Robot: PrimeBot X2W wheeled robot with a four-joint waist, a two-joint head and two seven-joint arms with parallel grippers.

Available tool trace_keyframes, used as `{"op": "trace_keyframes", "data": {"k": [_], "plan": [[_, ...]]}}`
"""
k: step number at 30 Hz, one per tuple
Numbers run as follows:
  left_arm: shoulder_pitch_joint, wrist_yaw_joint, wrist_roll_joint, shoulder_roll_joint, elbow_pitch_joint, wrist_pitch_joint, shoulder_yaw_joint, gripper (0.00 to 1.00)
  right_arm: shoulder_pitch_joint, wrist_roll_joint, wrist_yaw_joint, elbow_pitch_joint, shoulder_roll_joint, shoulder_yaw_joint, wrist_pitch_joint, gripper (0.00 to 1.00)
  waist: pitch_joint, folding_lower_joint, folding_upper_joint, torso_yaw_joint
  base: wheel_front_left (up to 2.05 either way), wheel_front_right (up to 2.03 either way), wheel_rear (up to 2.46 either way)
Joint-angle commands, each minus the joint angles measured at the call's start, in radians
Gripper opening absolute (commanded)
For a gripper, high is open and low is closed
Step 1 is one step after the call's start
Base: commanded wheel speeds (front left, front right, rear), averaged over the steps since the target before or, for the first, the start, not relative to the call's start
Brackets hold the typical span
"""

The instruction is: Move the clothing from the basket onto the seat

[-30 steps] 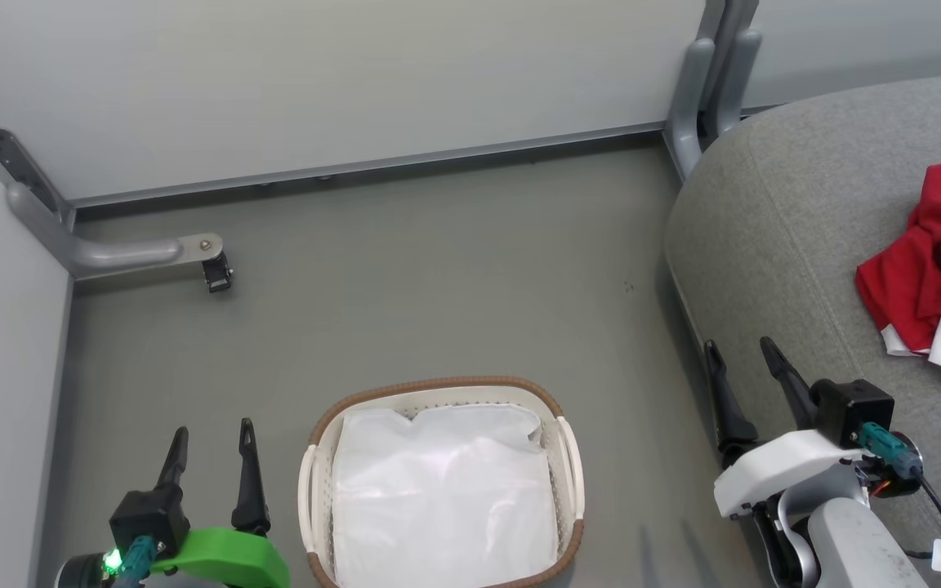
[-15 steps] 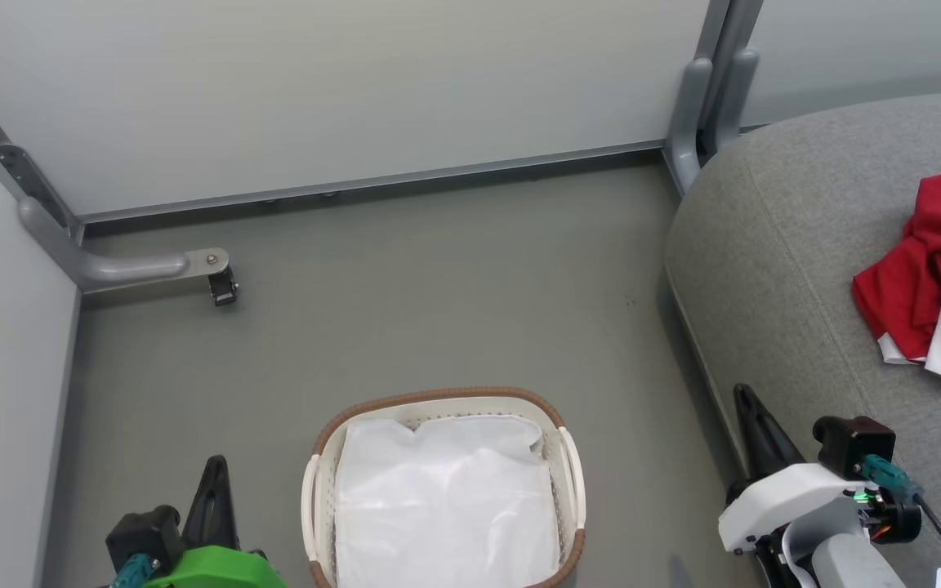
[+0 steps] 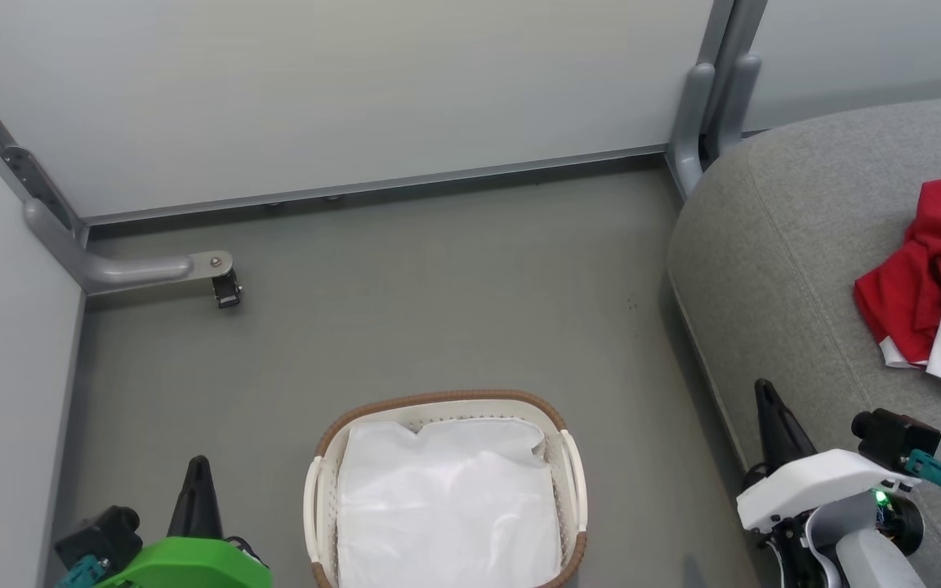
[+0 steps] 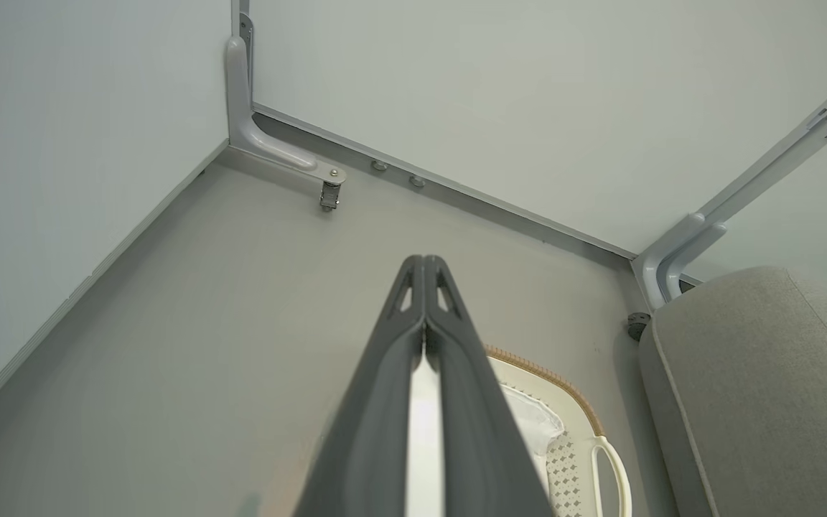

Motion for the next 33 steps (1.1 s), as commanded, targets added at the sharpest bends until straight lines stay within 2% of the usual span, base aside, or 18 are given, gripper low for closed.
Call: {"op": "trace_keyframes", "data": {"k": [1,33], "plan": [[-0.029,-0.009,-0.043,0.003,-0.019,0.008,0.006,0.00,-0.005,0.041,0.000,-0.022,-0.004,-0.007,0.009,0.00,-0.001,0.0000,0.0000,0.001,0.00,0.00,0.00],[-0.062,-0.042,-0.488,0.006,-0.064,0.126,0.054,0.00,0.016,0.471,0.000,-0.085,-0.007,-0.059,0.127,0.00,-0.016,0.0000,0.0000,0.011,0.00,0.00,0.00]]}}
